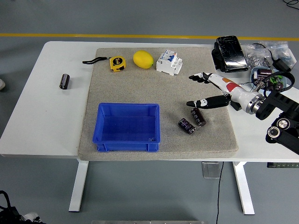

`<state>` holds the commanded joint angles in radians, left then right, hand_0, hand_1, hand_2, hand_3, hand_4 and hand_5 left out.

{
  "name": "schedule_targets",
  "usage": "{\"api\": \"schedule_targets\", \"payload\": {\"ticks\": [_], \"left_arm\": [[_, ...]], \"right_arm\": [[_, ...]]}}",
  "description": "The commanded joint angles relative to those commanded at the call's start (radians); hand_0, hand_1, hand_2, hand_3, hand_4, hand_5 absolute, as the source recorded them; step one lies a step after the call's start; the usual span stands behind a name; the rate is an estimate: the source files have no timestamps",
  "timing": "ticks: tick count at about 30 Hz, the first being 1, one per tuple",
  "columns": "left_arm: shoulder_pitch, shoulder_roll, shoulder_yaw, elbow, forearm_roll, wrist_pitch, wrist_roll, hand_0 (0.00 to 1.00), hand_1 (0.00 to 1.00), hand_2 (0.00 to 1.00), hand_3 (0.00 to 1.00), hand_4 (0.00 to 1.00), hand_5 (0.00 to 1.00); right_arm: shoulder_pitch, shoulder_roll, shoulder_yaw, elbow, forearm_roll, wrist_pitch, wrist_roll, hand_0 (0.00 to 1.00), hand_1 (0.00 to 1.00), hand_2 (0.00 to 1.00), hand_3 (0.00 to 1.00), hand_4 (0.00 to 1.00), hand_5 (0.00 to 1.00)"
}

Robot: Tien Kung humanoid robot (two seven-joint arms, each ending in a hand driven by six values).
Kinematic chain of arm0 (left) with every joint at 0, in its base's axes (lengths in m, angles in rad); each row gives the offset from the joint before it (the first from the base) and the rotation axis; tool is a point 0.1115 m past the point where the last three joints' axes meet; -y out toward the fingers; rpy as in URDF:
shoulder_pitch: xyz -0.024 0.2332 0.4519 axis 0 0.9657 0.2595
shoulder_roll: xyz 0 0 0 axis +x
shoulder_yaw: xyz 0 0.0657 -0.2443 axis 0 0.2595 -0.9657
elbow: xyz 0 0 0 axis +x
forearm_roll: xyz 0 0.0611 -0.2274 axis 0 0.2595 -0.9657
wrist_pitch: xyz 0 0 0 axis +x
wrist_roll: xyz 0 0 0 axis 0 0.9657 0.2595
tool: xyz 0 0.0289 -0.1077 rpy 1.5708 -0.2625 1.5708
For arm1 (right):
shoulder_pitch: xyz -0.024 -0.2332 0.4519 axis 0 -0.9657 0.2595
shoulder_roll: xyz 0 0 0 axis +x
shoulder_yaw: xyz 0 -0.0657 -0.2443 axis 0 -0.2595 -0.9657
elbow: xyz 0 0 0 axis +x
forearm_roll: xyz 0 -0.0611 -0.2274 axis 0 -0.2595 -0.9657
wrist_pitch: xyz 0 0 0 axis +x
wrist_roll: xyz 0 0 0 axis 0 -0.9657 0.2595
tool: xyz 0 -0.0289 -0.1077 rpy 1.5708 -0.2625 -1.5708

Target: Pick up the battery,place it into the box

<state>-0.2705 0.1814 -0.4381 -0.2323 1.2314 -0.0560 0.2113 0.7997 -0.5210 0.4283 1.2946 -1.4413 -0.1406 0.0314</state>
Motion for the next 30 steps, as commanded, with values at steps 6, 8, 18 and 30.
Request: {"api": "schedule_targets", "payload": {"ticks": [6,8,18,30], "left_arm": [[-0.001,0.000,0.001,-0.001,-0.002,-0.002,0.001,0.755,0.744,0.786,0.639,0.670,0.540],[-0.001,0.000,0.003,-0.001,-0.005,-0.002,0.000,0.755,0.745,0.786,0.640,0.670,0.540],[0.006,0.000,0.000,0.000,-0.005,0.001,0.002,0.755,0.743,0.786,0.639,0.670,0.540],[0.011,0.000,-0.002,-0.003,0.001,-0.004,0.004,0.755,0.744,0.783,0.640,0.670,0.540]], "right_arm": [[0.065,0.027,-0.070,-0.034,-0.208,0.035,0.016,0.790,0.797,0.842,0.863,0.998,0.269],[0.080,0.036,-0.087,-0.046,-0.286,0.044,0.020,0.772,0.781,0.823,0.853,0.998,0.202],[0.127,0.081,-0.164,-0.120,-0.687,0.088,0.037,0.740,0.748,0.787,0.851,0.964,0.118],[0.129,0.122,-0.208,-0.191,-0.684,0.108,0.035,0.723,0.743,0.784,0.838,0.979,0.160]]}}
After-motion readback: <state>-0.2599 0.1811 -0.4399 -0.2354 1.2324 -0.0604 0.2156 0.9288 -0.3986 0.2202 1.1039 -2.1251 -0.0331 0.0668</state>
